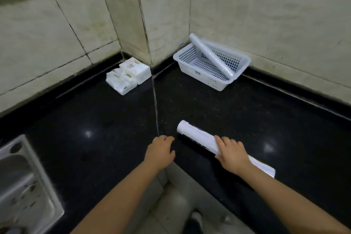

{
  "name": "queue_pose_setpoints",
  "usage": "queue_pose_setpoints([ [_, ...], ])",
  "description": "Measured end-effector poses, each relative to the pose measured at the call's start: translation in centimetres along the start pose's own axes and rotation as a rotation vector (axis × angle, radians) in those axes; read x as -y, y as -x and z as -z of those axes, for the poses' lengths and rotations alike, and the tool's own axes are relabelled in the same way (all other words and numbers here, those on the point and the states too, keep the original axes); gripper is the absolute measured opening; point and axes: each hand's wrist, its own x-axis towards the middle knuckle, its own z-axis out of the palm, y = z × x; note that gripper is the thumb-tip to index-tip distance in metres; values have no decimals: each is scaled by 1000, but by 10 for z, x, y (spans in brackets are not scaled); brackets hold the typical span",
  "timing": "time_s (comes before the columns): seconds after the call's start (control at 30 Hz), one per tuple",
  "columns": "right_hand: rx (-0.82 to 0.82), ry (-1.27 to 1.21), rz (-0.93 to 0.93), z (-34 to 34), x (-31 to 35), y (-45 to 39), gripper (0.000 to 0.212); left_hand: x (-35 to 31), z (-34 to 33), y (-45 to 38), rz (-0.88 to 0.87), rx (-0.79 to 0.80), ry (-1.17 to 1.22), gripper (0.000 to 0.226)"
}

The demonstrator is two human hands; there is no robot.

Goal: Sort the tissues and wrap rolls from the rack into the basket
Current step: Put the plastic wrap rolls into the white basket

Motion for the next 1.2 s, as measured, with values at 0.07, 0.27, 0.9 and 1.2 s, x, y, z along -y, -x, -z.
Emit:
queue_pose_setpoints([
  [0.07, 1, 2, 34, 2, 4, -21, 67, 0, 3, -17, -4, 11, -14, 52],
  [0.27, 18, -31, 97, 8, 6, -71, 66, 4, 28, -76, -5, 3, -64, 53],
  [0.9, 25, -30, -139, 20, 1, -69, 53, 38, 58, -156, -364, 218, -82, 44],
  [1.2, 139, 36, -127, 27, 6, -82, 65, 44, 60, -163, -497, 240, -162, 36],
])
